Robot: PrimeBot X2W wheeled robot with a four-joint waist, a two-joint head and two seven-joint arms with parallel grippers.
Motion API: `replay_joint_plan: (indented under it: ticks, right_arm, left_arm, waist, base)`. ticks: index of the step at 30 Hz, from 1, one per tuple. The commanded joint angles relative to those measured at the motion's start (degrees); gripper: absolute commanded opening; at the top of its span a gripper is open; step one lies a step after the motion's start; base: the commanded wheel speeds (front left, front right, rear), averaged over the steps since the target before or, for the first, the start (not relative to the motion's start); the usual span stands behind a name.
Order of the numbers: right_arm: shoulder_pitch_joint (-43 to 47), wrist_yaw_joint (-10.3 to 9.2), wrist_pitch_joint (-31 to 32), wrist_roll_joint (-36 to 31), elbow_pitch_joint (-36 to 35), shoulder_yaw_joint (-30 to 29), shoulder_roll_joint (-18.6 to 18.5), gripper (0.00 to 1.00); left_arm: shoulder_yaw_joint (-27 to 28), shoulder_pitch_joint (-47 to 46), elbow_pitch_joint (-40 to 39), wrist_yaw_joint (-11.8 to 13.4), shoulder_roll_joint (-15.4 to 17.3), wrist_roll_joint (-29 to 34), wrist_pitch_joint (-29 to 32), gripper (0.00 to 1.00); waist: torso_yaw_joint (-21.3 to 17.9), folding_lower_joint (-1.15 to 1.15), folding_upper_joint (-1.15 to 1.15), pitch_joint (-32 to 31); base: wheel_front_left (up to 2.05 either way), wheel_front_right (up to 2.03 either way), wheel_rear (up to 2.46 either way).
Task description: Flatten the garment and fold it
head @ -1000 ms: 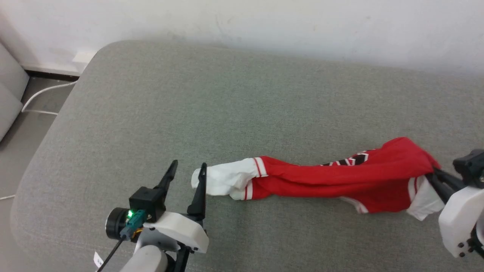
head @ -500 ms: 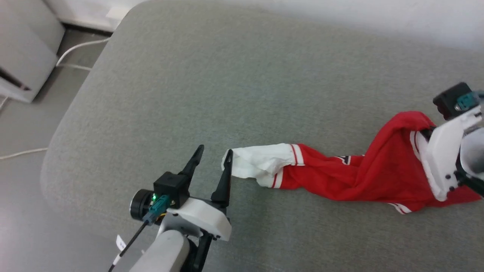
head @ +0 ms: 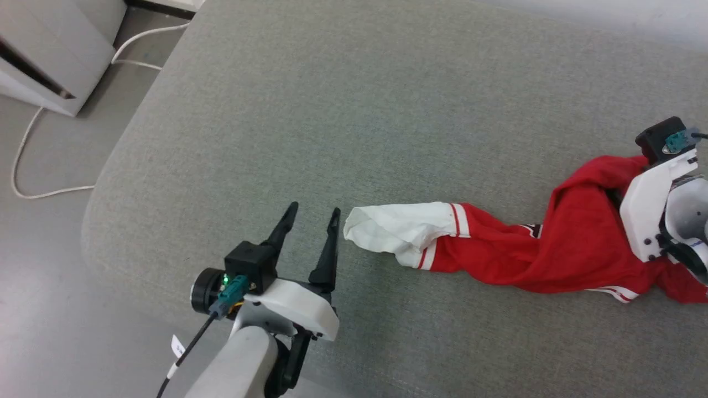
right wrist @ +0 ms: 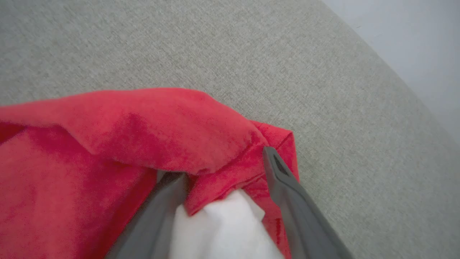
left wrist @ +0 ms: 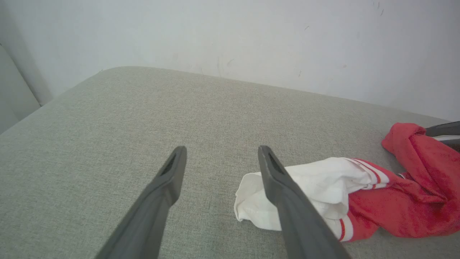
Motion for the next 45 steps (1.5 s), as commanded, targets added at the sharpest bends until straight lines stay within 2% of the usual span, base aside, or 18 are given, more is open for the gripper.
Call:
replay_joint_plan:
  ticks: [1,7,10,15,20,23,27,31,37,38,39,42,45]
  right_arm:
    - [0.21,-0.04,-2.28,0.95,0.25,0.27,1.06,1.0]
    - [2.81,-0.04,-8.29,2.64,-2.85,-1.13,1.36,1.0]
    - [6.44,-0.04,-10.75,3.52,-5.89,-4.19,1.71,1.0]
    - [14.57,-0.04,-13.05,1.75,-13.16,-11.9,3.28,1.0]
    - [23.75,-0.04,-13.15,-1.67,-23.02,-22.1,8.9,1.0]
    - [28.61,-0.04,-12.02,-3.95,-28.53,-26.95,13.16,1.0]
    - [33.09,-0.04,-10.32,-6.39,-32.93,-31.05,17.45,1.0]
    - [35.37,-0.04,-9.21,-7.88,-34.77,-33.18,20.05,1.0]
    - [36.73,-0.04,-8.77,-9.41,-36.01,-34.38,21.82,1.0]
    - [36.91,-0.04,-8.82,-9.47,-36.07,-34.61,22.15,1.0]
    - [37.11,-0.04,-8.88,-9.54,-36.06,-34.8,22.46,1.0]
    - [37.84,-0.04,-8.86,-9.88,-35.71,-34.94,23.07,1.0]
    - [38.49,-0.04,-8.73,-10.05,-35.48,-34.71,23.54,1.0]
  left_arm:
    - [0.59,0.54,0.19,-0.6,0.47,0.47,-0.27,1.0]
    - [1.07,2.3,0.45,-1.51,2.28,0.29,-0.11,1.0]
    - [-0.36,3.16,0.25,-3.33,3.81,0.15,2.11,1.0]
    - [-3.22,3.26,-0.29,-6.26,6.93,0.43,8.54,1.0]
    - [-5.57,0.94,-0.68,-7.67,9.97,2.69,13.8,1.0]
    - [-6.6,-0.91,0.34,-7.15,11.75,5.1,16.34,1.0]
    - [-8.02,-2.85,1.0,-7.9,12.48,6.57,18.03,1.0]
    - [-9.14,-4.37,3.04,-8.07,12.87,7.45,20.98,1.0]
    - [-7.74,-6.05,6.08,-5.01,13.21,7.79,22.68,1.0]
    - [-7.64,-6.23,6.32,-5.1,13.24,7.59,22.65,0.32]
    - [-7.56,-6.36,6.44,-5.43,13.21,7.22,22.55,0.0]
    - [-8.35,-6.6,6.35,-7.36,13.39,6.66,22.52,0.0]
    - [-9.42,-5.78,4.33,-10.48,12.66,4.54,22.42,0.0]
  waist:
    - [-3.49,-0.01,0.0,-3.05]
    - [-8.19,-0.01,0.0,-6.35]
    - [-10.81,-0.01,0.0,-7.78]
    - [-14.73,-0.01,0.0,-8.54]
    - [-18.36,-0.01,0.0,-7.72]
    - [-20.39,-0.01,0.0,-7.01]
    - [-22.39,-0.01,0.0,-5.9]
    - [-23.55,-0.01,0.0,-4.96]
    - [-23.91,-0.01,0.0,-4.28]
    - [-23.81,-0.01,0.0,-4.38]
    - [-23.64,-0.01,0.0,-4.59]
    - [-22.9,-0.01,0.0,-5.72]
    - [-22.19,-0.01,0.0,-7.28]
  base:
    - [0.0,0.0,0.0]
    - [0.0,0.0,0.0]
    - [0.0,0.0,0.0]
    - [0.0,0.0,0.0]
    - [0.0,0.0,0.0]
    - [0.0,0.0,0.0]
    - [0.0,0.0,0.0]
    - [0.0,0.0,0.0]
    - [0.0,0.0,0.0]
    - [0.0,0.0,0.0]
    - [0.0,0.0,0.0]
    - [0.0,0.0,0.0]
    - [0.0,0.0,0.0]
